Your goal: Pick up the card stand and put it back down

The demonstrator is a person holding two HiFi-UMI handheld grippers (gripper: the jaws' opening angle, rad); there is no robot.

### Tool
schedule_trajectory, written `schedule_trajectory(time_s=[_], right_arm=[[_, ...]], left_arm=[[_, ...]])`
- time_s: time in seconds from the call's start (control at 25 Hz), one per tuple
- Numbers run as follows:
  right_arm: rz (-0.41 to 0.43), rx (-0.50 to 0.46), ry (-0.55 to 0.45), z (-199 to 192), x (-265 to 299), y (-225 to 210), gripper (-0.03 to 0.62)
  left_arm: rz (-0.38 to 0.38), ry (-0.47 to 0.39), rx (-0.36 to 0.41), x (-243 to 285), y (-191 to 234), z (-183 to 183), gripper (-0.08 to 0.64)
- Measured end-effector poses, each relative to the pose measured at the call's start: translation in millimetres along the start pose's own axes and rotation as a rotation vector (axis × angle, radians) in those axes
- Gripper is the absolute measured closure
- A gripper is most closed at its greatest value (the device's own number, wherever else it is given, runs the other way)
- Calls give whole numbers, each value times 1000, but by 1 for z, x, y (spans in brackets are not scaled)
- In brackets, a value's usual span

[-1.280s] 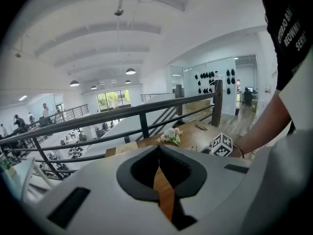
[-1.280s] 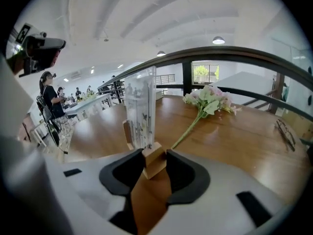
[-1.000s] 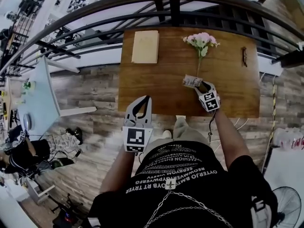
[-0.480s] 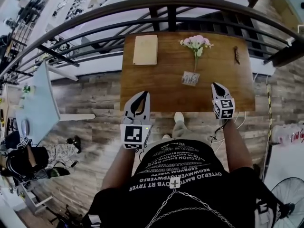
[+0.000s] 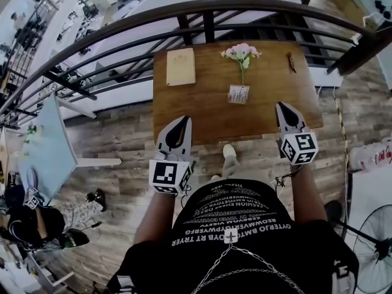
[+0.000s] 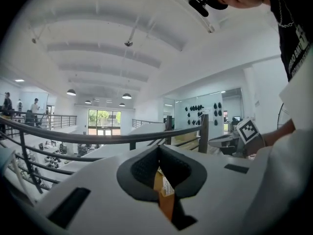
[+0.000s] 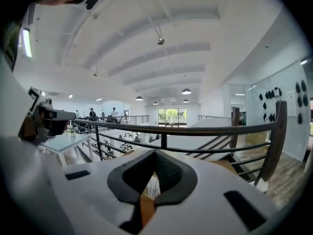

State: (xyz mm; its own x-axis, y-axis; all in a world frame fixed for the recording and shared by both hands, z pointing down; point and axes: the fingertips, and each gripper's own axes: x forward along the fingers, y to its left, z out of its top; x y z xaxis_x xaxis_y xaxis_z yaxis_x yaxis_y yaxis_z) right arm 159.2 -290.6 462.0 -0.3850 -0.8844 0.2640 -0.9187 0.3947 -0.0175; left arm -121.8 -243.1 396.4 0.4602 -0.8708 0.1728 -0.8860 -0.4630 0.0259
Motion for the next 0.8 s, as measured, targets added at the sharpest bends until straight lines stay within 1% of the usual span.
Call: schedule_trajectory(time_s=[0.12, 0.24, 0.28, 0.4, 0.44, 0.64, 0.72, 0.8], right_arm=[[6, -72, -25, 19, -20, 19, 578], [-5, -136, -20, 25, -31, 34, 578], [-10, -142, -14, 25, -33, 37, 578], [-20, -154, 3, 25, -43, 48, 578], [-19, -163, 8, 25, -47, 51, 578], [-25, -175, 22, 27, -67, 58, 578], [-26, -164, 23, 28, -73, 56, 578], [-24, -150, 24, 27, -78, 54, 578]], left_arm=[[-17, -24, 3, -9, -6, 5, 534], [-16, -28, 29, -16, -7, 2, 534], [-20, -27, 25, -19, -7, 0, 534], [-49, -30, -21, -26, -12, -5, 534], [-54, -28, -23, -27, -15, -6, 534], [-87, -21, -24, -28, -33, -3, 534], [-75, -19, -8, -28, -38, -1, 532], [-47, -13, 21, -28, -42, 0, 533]])
